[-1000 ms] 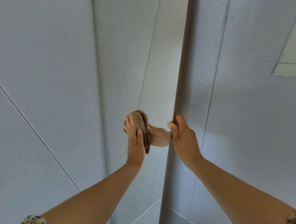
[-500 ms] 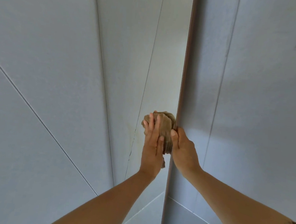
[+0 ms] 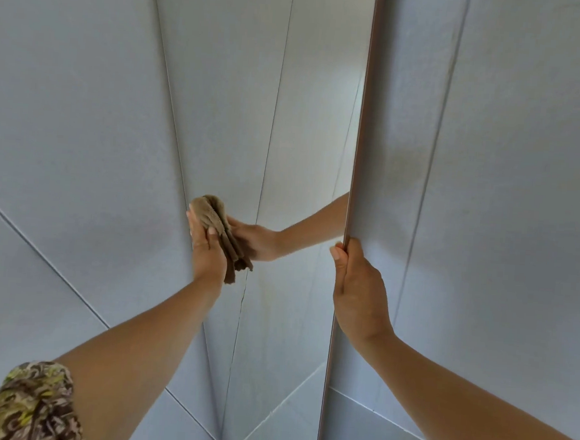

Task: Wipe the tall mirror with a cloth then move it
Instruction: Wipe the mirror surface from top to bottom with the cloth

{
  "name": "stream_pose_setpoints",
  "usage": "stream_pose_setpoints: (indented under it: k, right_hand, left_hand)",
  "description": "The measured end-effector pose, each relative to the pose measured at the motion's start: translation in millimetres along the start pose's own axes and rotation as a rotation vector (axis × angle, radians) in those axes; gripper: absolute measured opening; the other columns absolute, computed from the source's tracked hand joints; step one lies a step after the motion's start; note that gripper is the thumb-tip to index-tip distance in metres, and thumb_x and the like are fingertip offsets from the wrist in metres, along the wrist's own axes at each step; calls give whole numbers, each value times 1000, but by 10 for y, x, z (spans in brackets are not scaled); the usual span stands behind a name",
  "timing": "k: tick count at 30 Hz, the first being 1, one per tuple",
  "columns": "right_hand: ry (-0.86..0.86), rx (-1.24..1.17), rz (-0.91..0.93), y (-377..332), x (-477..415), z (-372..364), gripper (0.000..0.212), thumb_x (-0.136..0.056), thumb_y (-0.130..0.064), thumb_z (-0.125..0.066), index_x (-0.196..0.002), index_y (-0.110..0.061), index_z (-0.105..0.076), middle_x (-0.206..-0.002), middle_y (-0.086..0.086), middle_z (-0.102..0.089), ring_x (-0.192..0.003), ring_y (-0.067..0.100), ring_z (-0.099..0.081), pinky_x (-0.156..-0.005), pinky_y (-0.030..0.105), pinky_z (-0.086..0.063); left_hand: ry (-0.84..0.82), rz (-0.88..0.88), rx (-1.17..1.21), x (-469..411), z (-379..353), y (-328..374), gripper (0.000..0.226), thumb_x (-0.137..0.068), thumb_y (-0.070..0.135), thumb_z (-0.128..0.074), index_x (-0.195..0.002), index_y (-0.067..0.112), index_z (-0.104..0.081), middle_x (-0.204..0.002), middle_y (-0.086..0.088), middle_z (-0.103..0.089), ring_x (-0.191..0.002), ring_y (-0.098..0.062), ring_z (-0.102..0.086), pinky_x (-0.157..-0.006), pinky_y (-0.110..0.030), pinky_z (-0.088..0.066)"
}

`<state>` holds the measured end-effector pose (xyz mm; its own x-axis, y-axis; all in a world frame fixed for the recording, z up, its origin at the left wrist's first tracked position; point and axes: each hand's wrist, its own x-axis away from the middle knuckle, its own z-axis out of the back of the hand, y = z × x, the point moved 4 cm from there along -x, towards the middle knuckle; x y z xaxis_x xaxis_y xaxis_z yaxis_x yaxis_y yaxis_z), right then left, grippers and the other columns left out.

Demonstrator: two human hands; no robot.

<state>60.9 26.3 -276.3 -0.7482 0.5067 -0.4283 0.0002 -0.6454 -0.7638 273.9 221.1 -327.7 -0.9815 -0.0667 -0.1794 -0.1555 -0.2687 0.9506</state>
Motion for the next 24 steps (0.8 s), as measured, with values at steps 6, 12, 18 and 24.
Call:
stream_pose_setpoints:
  k: [6,12,18,24]
  right_hand:
    - [29,-38,-5,32,10,-37,35,-91,-51,-19,-91,-22,-40,-59,-12,-40,-49,9,-38,-48,17,-26]
    - [67,-50,21,49,39,-64,31,-96,-46,-22,-93,-21,-41,-59,-13,-41,-50,7,-41,-48,17,-26]
    - [15,-145,-39,125,143,-140,24,-102,-36,-28,-90,-21,-43,-69,-3,-50,-62,13,-46,-53,23,-31]
    - [-131,-143,-109,352,518,-251,22,-102,-38,-25,-100,-25,-43,-85,-2,-60,-77,17,-58,-60,25,-41]
  left_hand:
    - [31,-40,51,52,-45,-49,56,-107,32,-26,-158,43,-7,-168,4,-21,-153,-19,-25,-126,-45,-23]
    - [-59,-34,39,450,-160,-198,68,-91,58,-27,-156,46,-11,-167,-1,-25,-152,-23,-28,-121,-53,-31]
    - [-199,-183,66,1184,-379,-124,58,-106,42,-30,-153,53,1,-170,-1,-9,-157,-25,-13,-125,-55,-20]
    - [-340,-418,-24,1812,-538,-50,60,-108,33,-29,-149,63,1,-171,5,5,-158,-19,4,-128,-43,-11]
